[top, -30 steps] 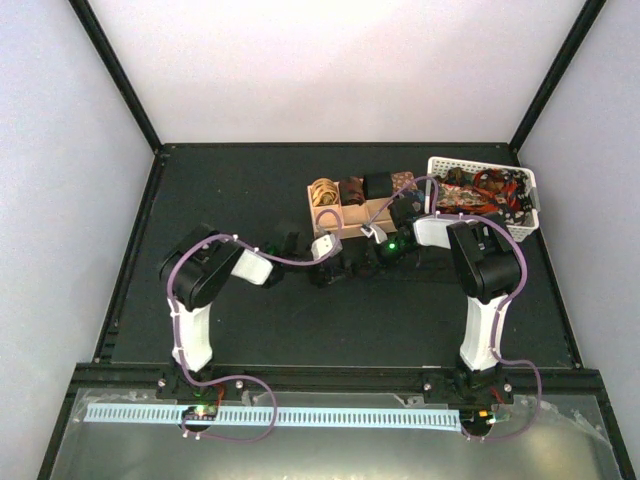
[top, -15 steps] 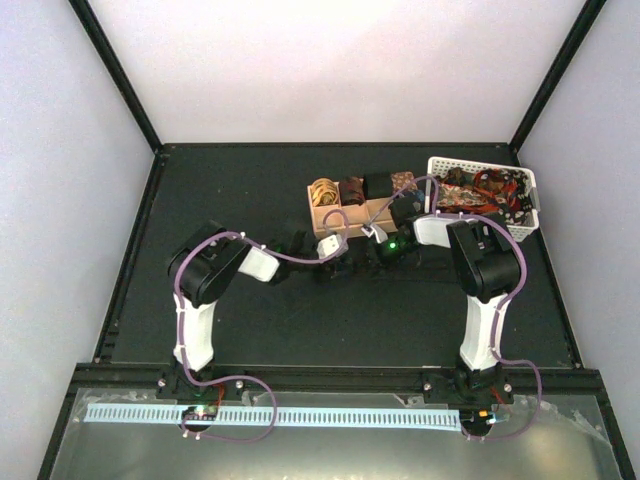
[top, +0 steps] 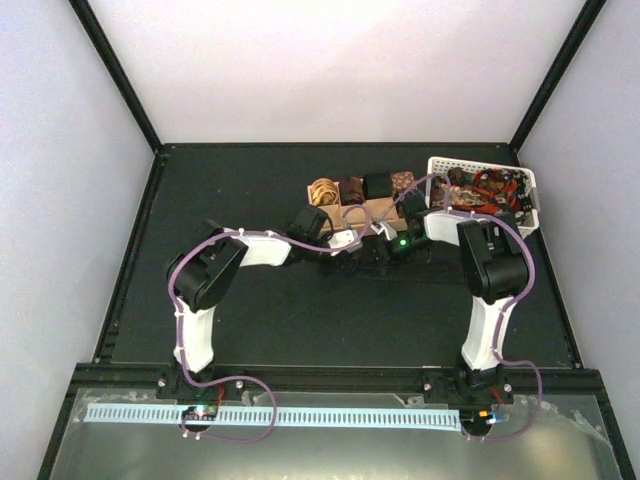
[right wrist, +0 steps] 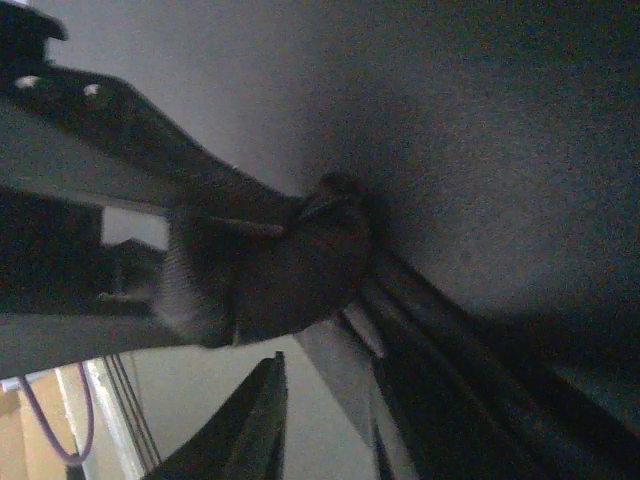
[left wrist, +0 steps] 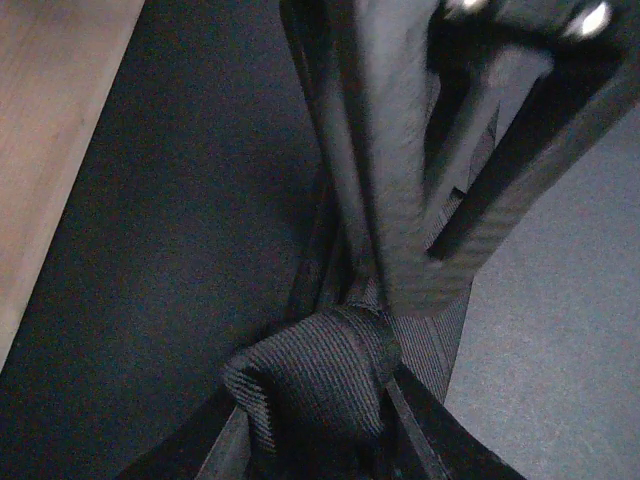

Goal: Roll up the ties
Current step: Roll the tie at the center of the board.

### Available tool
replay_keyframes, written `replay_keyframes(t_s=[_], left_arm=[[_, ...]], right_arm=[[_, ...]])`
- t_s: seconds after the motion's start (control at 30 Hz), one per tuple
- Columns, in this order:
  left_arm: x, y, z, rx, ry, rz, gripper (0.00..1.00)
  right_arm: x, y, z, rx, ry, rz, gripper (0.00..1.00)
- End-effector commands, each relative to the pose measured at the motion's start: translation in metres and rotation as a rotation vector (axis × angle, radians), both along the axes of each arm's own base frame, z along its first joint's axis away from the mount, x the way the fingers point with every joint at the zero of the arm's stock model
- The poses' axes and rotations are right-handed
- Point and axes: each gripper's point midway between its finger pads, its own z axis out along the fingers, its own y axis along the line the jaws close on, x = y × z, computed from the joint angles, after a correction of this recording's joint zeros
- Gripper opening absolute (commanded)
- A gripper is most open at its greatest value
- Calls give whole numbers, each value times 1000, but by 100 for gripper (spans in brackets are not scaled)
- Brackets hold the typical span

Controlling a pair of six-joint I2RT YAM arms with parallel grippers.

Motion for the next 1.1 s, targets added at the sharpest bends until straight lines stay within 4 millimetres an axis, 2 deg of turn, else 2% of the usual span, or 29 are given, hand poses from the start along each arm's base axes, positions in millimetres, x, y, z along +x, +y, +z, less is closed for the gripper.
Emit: replay_keyframes(t_s=[0.0,0.1,0.23,0.5,0.6,0.93,0.97,1.07], left_arm=[[-12,16,-22,151,23,-16,27],[-13,16,-27,189,18,-22,27],[-14,13,-29,212,1,-32,28],[-15,11,-30,228,1,-38,29],[-15,10,-31,242,-10,-45,29],[-17,6,-33,270,-31,-73,30],[-16,6,-33,273,-31,-72,30],[-15,5,-32,276,-29,-70,30]], right_arm=[[-11,2,32,106,2,9,33],[-11,8,44,162,8,-14,42],[-5,14,49,177,-11,-42,40],[3,16,23,127,32,-85,38],[6,18,21,128,20,-87,34],[11,13,5,65,12,-90,31],[12,13,6,64,9,-89,28],[11,12,5,55,0,-80,11]])
